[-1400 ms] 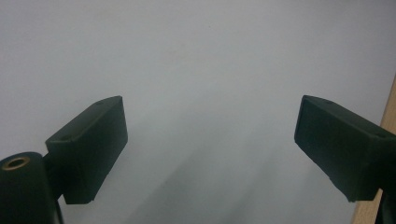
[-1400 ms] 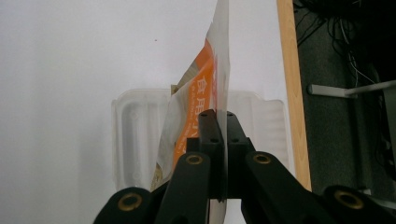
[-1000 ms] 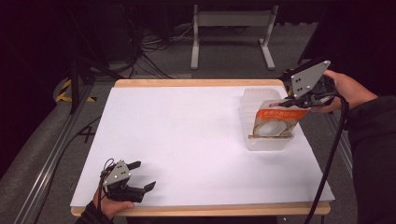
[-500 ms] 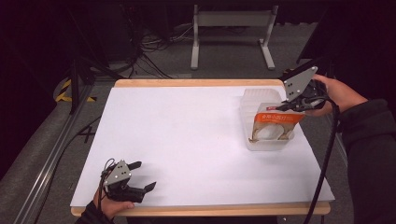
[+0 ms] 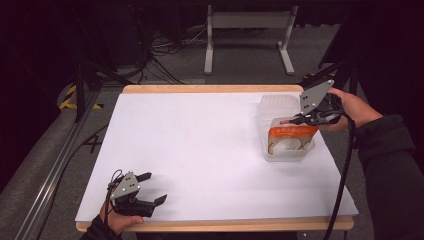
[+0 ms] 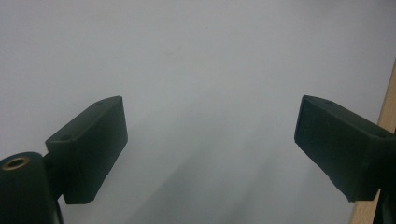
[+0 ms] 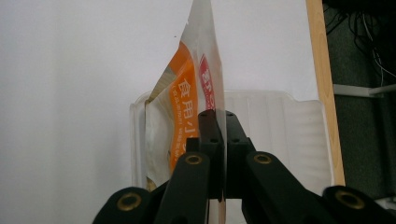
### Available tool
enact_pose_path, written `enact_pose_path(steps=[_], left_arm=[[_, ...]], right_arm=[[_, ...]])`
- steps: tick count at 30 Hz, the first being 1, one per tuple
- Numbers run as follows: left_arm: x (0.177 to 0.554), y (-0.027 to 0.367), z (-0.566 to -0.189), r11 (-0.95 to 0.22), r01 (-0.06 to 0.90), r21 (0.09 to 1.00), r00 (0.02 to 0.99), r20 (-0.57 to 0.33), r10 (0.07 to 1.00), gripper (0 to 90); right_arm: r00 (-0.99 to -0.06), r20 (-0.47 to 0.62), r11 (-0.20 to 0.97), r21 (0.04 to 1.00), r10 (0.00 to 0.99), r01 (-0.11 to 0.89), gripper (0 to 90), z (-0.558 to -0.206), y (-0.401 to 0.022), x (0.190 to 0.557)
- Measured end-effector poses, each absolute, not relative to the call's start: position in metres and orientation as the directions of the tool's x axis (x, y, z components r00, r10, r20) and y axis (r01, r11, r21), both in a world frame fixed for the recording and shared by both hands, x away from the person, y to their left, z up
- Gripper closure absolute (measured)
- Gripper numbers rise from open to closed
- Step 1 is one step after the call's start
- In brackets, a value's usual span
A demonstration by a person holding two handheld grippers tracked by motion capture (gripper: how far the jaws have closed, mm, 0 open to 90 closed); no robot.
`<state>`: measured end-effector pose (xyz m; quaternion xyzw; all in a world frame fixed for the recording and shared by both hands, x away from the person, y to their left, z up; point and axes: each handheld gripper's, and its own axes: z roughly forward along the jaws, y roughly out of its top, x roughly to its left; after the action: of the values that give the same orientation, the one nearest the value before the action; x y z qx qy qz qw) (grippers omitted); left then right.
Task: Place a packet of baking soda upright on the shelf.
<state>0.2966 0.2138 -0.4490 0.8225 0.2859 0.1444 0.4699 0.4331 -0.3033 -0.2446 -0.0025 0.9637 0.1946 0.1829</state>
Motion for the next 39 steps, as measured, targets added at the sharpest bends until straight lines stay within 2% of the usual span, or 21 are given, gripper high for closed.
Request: enact_pose_path(steps=[5,17,24,31,39], left_arm=[[0.297,0.216,-0.449,-0.391,0.335,0.858,0.791,-0.03,0.611,10.3],[0.299,0.223,-0.448,-0.365,0.337,0.868,0.778,-0.039,0.627,10.3],[0.3,0.227,-0.448,-0.347,0.337,0.875,0.77,-0.044,0.637,10.3],[0.3,0.229,-0.448,-0.341,0.34,0.877,0.765,-0.047,0.642,10.3],[0.3,0.231,-0.448,-0.333,0.337,0.88,0.761,-0.047,0.647,10.3]], right_arm=[[-0.934,-0.349,0.92,0.388,0.083,-0.063,86.1,-0.246,-0.303,0.435],[-0.923,-0.36,0.907,0.42,0.137,-0.029,84.6,-0.243,-0.309,0.433],[-0.919,-0.362,0.903,0.43,0.155,-0.017,89.9,-0.243,-0.313,0.431],[-0.923,-0.349,0.901,0.435,0.16,-0.008,90.0,-0.243,-0.316,0.429],[-0.926,-0.324,0.877,0.481,0.193,0.014,90.0,-0.252,-0.328,0.43]])
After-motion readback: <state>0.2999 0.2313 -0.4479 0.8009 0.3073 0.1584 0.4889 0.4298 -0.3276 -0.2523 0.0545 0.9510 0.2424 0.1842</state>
